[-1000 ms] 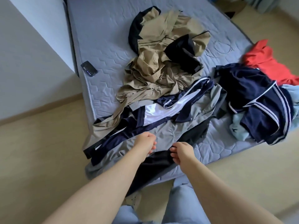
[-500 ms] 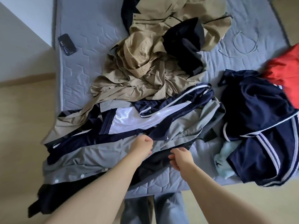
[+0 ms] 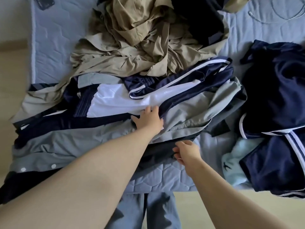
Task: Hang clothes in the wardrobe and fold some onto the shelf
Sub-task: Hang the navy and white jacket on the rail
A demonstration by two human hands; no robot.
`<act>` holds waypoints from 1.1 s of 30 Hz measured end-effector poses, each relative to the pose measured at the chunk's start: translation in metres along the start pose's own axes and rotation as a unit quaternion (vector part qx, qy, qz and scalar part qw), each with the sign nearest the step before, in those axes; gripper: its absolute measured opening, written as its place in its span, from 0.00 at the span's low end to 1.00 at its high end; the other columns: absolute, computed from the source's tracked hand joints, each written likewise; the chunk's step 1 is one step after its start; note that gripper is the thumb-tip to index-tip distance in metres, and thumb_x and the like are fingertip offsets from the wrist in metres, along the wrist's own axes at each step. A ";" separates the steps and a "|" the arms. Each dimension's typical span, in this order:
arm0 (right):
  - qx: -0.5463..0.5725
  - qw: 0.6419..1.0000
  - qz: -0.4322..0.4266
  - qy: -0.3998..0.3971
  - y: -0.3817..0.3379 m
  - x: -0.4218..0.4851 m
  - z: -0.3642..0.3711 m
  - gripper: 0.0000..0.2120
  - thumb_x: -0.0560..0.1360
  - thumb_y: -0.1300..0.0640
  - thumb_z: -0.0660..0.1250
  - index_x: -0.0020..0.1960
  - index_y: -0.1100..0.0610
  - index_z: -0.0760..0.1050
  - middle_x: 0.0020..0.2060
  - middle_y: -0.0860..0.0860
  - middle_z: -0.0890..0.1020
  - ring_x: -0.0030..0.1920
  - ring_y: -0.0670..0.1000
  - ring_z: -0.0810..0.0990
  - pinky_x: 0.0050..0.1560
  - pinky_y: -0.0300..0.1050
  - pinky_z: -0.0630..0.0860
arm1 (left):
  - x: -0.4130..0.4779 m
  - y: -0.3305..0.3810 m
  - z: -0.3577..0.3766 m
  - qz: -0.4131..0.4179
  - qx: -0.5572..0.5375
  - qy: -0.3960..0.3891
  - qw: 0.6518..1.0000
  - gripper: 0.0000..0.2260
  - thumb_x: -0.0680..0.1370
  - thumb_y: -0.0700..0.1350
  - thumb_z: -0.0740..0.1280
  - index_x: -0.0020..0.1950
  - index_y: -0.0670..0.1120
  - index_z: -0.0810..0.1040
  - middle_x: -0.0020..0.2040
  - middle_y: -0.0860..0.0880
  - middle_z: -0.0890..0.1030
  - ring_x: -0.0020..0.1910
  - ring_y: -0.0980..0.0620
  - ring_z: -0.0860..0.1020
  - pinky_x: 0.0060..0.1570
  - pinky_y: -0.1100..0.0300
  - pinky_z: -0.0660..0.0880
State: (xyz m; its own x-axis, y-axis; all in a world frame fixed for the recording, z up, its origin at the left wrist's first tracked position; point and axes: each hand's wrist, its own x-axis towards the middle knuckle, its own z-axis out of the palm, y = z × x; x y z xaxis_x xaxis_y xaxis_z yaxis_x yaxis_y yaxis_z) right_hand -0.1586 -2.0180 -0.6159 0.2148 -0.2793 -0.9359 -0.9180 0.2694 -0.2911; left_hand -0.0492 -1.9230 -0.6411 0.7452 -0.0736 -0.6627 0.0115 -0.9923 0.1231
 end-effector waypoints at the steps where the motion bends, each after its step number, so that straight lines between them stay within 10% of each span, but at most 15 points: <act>1: -0.001 1.000 -0.006 -0.002 0.003 0.000 0.000 0.06 0.77 0.61 0.59 0.41 0.56 0.70 0.34 0.51 0.76 0.29 0.49 0.70 0.28 0.39 0.67 | 0.001 0.001 0.001 0.009 -0.014 0.021 1.000 0.07 0.78 0.45 0.58 0.55 0.49 0.70 0.61 0.48 0.72 0.58 0.43 0.70 0.60 0.44 0.61; 6: -0.008 1.000 -0.020 -0.010 0.018 -0.020 0.003 0.07 0.77 0.62 0.59 0.41 0.57 0.72 0.33 0.52 0.76 0.29 0.50 0.70 0.30 0.40 0.66 | -0.018 -0.009 -0.018 0.058 -0.164 0.030 0.984 0.05 0.76 0.38 0.54 0.40 0.46 0.62 0.33 0.50 0.69 0.37 0.45 0.67 0.29 0.58 0.57; 16: -0.002 0.992 -0.129 0.003 -0.049 -0.100 0.026 0.12 0.77 0.57 0.56 0.60 0.53 0.70 0.40 0.51 0.76 0.32 0.49 0.72 0.31 0.40 0.69 | -0.110 -0.060 -0.106 -0.008 -0.421 0.073 0.904 0.13 0.74 0.39 0.54 0.30 0.50 0.62 0.28 0.53 0.65 0.28 0.53 0.61 0.30 0.59 0.57; 21: 0.095 0.991 -0.053 -0.073 -0.083 -0.160 0.051 0.21 0.77 0.41 0.58 0.62 0.56 0.69 0.45 0.54 0.76 0.35 0.52 0.77 0.34 0.42 0.74 | -0.171 -0.092 -0.155 0.056 -0.467 -0.014 0.883 0.10 0.73 0.49 0.67 0.36 0.44 0.75 0.32 0.53 0.73 0.33 0.54 0.71 0.38 0.62 0.63; 30: -0.048 0.936 -0.346 -0.038 -0.103 -0.254 0.097 0.22 0.74 0.61 0.57 0.68 0.56 0.60 0.42 0.51 0.75 0.41 0.54 0.76 0.42 0.45 0.71 | -0.268 -0.173 -0.258 0.096 -0.431 0.086 0.893 0.09 0.65 0.41 0.74 0.33 0.52 0.76 0.32 0.55 0.78 0.32 0.61 0.74 0.36 0.70 0.68; 33: -0.225 0.866 -0.443 -0.049 -0.108 -0.288 0.121 0.25 0.72 0.62 0.60 0.68 0.50 0.62 0.59 0.53 0.71 0.51 0.55 0.73 0.51 0.46 0.71 | -0.300 -0.199 -0.283 0.109 -0.481 0.138 0.859 0.08 0.68 0.36 0.71 0.34 0.48 0.75 0.27 0.54 0.79 0.31 0.57 0.77 0.36 0.68 0.71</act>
State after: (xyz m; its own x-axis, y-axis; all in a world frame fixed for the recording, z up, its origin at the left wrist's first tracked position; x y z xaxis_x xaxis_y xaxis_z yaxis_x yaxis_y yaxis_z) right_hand -0.0814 -1.8549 -0.3392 0.9086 -0.1065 -0.4039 -0.4107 -0.4040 -0.8174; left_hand -0.0865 -1.6754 -0.2576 0.9278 -0.0899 -0.3621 0.2979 -0.4059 0.8640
